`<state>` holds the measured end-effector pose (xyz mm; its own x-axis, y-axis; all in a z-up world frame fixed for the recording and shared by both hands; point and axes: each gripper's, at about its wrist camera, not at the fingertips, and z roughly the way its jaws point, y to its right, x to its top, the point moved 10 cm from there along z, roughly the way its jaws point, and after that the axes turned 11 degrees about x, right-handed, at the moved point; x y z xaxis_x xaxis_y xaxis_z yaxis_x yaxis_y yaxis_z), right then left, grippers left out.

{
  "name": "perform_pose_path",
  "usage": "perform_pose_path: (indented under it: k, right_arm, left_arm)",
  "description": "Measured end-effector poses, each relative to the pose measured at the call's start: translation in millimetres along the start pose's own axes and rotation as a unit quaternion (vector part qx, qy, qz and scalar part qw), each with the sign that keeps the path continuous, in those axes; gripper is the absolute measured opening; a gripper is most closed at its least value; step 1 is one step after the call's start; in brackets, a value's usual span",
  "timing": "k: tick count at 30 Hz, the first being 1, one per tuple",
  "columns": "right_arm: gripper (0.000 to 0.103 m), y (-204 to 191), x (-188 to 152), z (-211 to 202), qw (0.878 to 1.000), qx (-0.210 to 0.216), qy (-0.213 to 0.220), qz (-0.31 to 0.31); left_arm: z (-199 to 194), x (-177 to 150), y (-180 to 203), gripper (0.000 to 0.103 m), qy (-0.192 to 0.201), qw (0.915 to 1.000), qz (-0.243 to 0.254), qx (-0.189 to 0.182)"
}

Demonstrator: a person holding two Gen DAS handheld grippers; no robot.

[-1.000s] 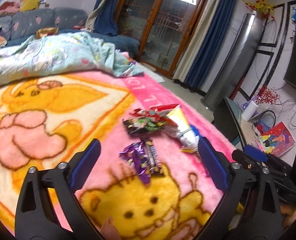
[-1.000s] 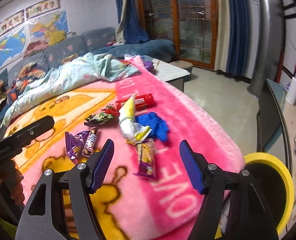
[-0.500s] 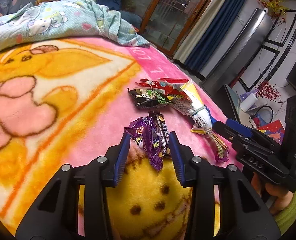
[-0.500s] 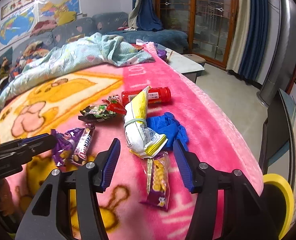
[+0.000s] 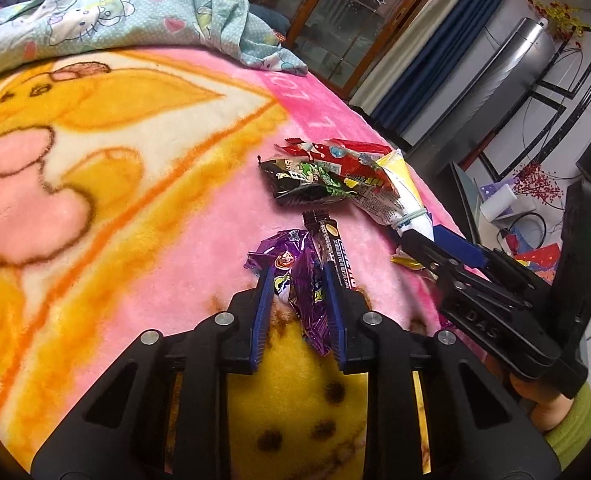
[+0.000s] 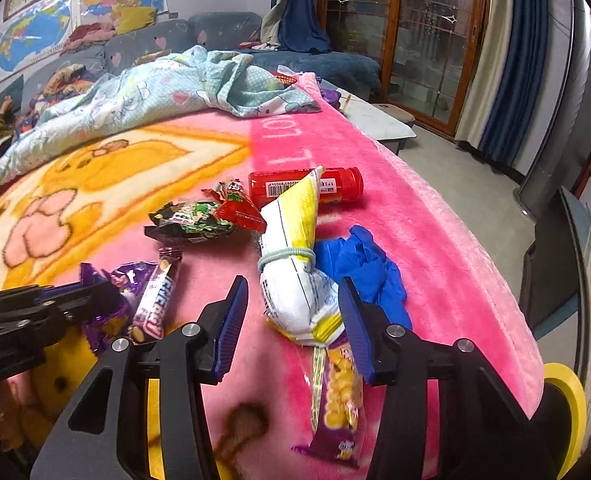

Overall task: Collect trash
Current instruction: 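Grasp the purple candy wrappers with the left tool while the right tool grasps the white snack bag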

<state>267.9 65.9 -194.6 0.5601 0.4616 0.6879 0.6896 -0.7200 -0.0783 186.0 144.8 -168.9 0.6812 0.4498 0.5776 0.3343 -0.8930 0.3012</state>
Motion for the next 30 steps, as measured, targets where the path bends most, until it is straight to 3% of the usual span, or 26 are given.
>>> perform_pose_path:
  k: [3, 8, 20, 30]
  right_arm:
    - [0.043, 0.8, 0.4, 4.6, 1.000, -0.009, -0.002, 0.007]
    - [0.032, -1.0, -2.2, 14.0, 1.000, -0.018, -0.010, 0.011]
    - [0.027, -29.4, -14.2, -32.4, 0.994, 0.081, 0.016, 0.074]
    - [0.027, -40.2, -39.4, -66.6, 0.991, 0.099, 0.013, 0.090]
  left_arm:
    - [0.0, -1.9, 2.6, 0.011, -0.001, 1.0000, 0.005, -0.006]
    - [-1.3, -3.0, 1.1, 0.010, 0.000, 1.0000, 0.000, -0.008]
    - [-23.7, 8.9, -9.7, 0.008, 0.031, 0.9992, -0.019, -0.017]
    - [-54.5, 21.6, 2.6, 0.007, 0.063, 0.9973, -0.010, -0.036]
